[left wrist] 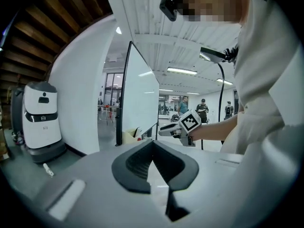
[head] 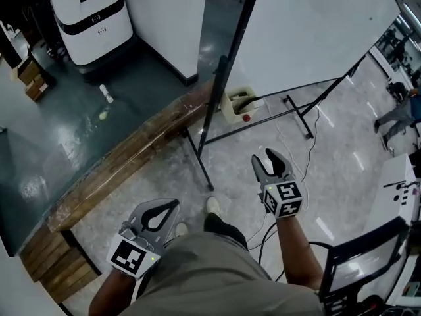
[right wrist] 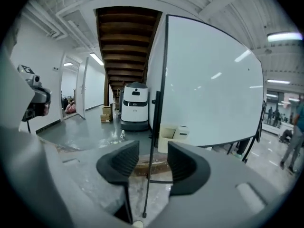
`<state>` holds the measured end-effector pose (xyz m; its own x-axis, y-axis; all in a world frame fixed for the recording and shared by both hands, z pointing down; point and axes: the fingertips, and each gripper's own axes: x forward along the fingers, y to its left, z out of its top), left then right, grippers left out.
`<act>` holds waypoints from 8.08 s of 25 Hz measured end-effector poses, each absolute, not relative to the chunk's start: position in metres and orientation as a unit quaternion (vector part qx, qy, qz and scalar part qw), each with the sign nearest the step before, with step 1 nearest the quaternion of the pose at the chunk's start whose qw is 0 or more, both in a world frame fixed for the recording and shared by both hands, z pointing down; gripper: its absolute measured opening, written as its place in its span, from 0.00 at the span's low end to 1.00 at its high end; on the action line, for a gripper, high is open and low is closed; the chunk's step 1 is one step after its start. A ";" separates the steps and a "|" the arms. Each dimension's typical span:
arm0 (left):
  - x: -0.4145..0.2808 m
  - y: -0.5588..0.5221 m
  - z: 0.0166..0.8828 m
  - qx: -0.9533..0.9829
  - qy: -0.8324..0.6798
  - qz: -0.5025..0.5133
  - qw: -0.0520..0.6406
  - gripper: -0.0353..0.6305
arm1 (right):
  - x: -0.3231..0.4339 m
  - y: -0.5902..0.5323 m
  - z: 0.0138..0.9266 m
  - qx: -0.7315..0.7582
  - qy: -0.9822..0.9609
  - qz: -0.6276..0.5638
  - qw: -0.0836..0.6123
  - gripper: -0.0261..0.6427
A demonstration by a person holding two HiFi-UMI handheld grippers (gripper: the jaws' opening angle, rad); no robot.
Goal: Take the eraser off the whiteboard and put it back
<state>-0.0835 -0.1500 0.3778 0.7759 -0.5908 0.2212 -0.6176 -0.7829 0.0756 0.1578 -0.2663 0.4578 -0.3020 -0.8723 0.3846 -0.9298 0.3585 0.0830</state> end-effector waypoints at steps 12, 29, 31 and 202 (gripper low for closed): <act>-0.037 -0.208 0.368 0.929 -0.352 0.096 0.068 0.06 | 0.199 -0.420 0.489 0.584 -0.792 0.077 0.159 0.50; 0.005 -0.261 0.375 0.910 -0.392 0.113 0.074 0.06 | 0.208 -0.485 0.524 0.550 -0.816 0.116 0.136 0.52; 0.001 -0.254 0.375 0.910 -0.392 0.112 0.072 0.06 | 0.203 -0.477 0.524 0.551 -0.815 0.110 0.140 0.51; -0.115 -0.187 0.385 0.934 -0.337 0.099 0.067 0.06 | 0.153 -0.329 0.401 0.615 -0.778 -0.005 0.131 0.46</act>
